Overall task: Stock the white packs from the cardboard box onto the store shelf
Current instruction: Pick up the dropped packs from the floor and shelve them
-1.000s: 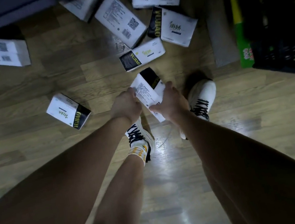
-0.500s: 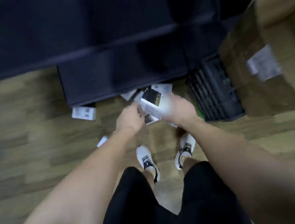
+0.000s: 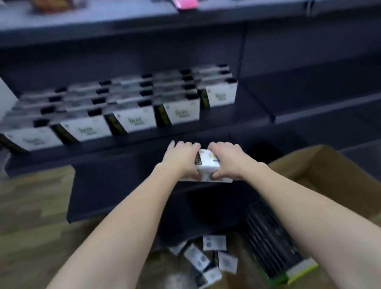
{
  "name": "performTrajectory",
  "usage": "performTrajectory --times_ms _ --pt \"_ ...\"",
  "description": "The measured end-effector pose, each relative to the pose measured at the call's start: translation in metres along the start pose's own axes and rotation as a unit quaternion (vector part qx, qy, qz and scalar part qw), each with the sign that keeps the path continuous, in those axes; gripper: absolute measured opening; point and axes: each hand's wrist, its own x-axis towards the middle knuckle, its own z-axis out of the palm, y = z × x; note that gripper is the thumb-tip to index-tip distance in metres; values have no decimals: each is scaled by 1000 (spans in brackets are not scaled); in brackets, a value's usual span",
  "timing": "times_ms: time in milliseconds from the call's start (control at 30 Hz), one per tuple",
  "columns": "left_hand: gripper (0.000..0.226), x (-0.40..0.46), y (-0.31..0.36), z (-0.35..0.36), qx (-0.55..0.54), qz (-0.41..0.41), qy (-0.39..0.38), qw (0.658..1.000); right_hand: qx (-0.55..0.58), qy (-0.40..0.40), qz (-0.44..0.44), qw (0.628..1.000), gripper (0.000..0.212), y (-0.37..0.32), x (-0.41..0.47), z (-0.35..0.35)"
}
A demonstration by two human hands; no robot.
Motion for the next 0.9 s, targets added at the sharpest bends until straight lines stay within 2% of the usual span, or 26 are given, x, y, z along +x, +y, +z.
performTrajectory --times_ms 67,133,267,333,400,533,667,800,900 --pt "63 -4 -2 -26 -30 -1 9 1000 -21 29 -9 999 62 -5 1 -23" --pt "58 -8 -4 -48 -78 -11 16 997 -15 55 2 998 69 -6 1 -42" --pt "66 -9 -9 -70 -62 -17 56 996 151 61 45 986 73 5 -4 -72" --pt "66 -6 -14 -70 -18 -1 92 996 243 35 72 967 62 14 -8 -83" --pt "63 -3 -20 -68 25 24 140 990 285 12 99 953 55 22 -9 -91" --pt "54 6 -33 -67 106 114 241 958 388 -26 100 916 57 41 5 -97" --pt "47 15 -40 -75 136 197 302 923 453 -127 92 877 65 56 31 -102" --pt "44 30 -36 -89 178 200 311 912 529 -233 70 813 64 65 61 -102" --pt "58 45 -37 -94 190 140 280 931 559 -243 64 790 66 76 80 -102"
